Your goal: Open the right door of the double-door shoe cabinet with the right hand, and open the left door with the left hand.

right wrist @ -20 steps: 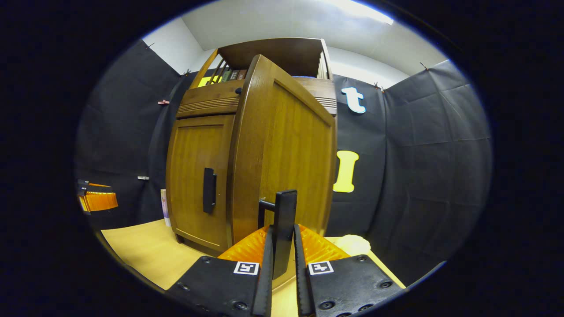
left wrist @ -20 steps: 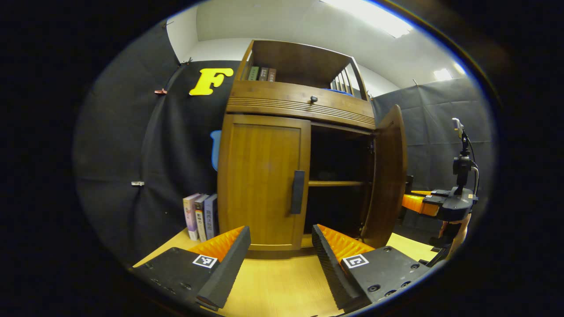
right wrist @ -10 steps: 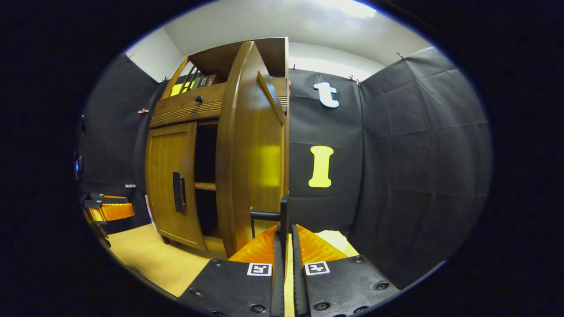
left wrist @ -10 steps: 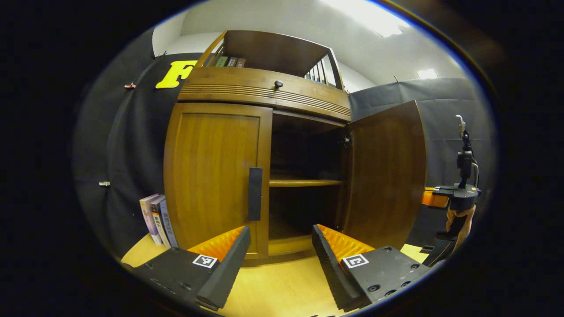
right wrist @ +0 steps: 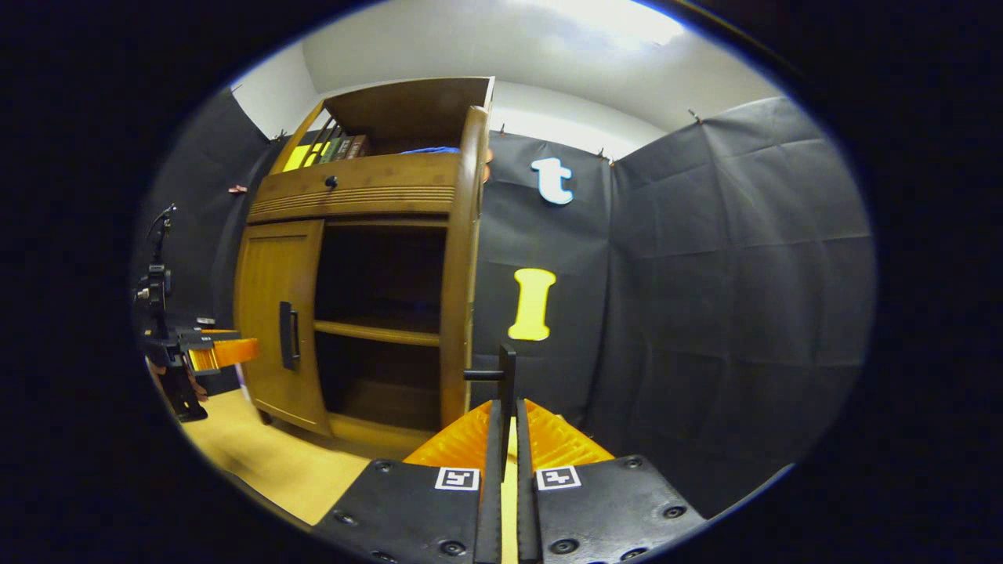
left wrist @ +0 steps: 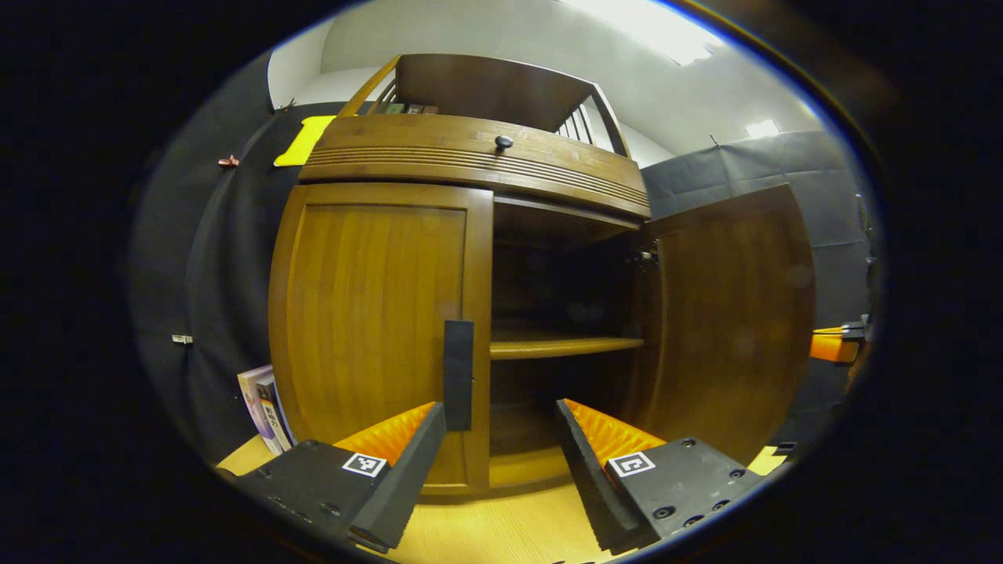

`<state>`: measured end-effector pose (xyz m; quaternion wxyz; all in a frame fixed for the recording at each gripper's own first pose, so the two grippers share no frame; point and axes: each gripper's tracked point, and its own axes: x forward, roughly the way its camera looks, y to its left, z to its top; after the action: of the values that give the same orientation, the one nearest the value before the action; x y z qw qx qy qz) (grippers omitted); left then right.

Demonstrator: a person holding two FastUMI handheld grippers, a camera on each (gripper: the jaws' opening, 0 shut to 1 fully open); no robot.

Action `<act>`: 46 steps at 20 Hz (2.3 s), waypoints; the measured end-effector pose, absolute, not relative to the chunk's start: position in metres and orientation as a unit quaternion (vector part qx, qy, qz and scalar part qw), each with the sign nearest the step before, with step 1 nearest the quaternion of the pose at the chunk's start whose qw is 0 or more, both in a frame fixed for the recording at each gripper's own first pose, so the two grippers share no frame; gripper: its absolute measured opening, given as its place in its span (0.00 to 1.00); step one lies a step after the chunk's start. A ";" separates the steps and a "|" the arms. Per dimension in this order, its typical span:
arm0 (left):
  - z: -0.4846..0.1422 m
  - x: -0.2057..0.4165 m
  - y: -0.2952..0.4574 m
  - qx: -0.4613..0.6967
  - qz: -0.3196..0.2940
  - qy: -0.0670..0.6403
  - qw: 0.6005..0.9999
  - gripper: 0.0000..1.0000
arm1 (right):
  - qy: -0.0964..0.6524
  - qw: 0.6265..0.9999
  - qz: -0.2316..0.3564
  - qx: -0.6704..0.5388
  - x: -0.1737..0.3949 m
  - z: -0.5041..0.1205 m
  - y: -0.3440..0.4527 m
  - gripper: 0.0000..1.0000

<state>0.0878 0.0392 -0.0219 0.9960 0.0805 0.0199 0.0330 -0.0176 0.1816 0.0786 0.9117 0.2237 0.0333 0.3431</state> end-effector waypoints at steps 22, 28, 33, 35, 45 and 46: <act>-0.027 0.197 0.088 0.097 0.086 0.011 0.992 0.35 | 0.035 0.919 0.310 0.240 -0.044 0.071 0.126 0.94; -0.027 0.187 0.085 0.086 0.075 0.022 0.993 0.33 | 0.039 0.919 0.313 0.235 -0.047 0.070 0.125 0.94; -0.025 0.167 0.082 0.073 0.058 0.034 0.995 0.33 | 0.034 0.920 0.318 0.227 -0.056 0.073 0.123 0.94; -0.024 0.157 0.079 0.069 0.046 0.040 0.996 0.33 | 0.031 0.920 0.319 0.225 -0.061 0.074 0.122 0.94; -0.013 0.096 0.080 0.062 0.001 0.048 0.997 0.33 | 0.028 0.912 0.341 0.225 -0.075 0.086 0.135 0.94; -0.014 0.090 0.082 0.062 0.000 0.048 0.997 0.33 | 0.028 0.912 0.342 0.223 -0.076 0.088 0.136 0.94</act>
<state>0.0900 0.0817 -0.0136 0.9969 0.0619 0.0477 -0.0005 -0.0764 0.1357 0.0877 0.9123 0.2233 0.0283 0.3420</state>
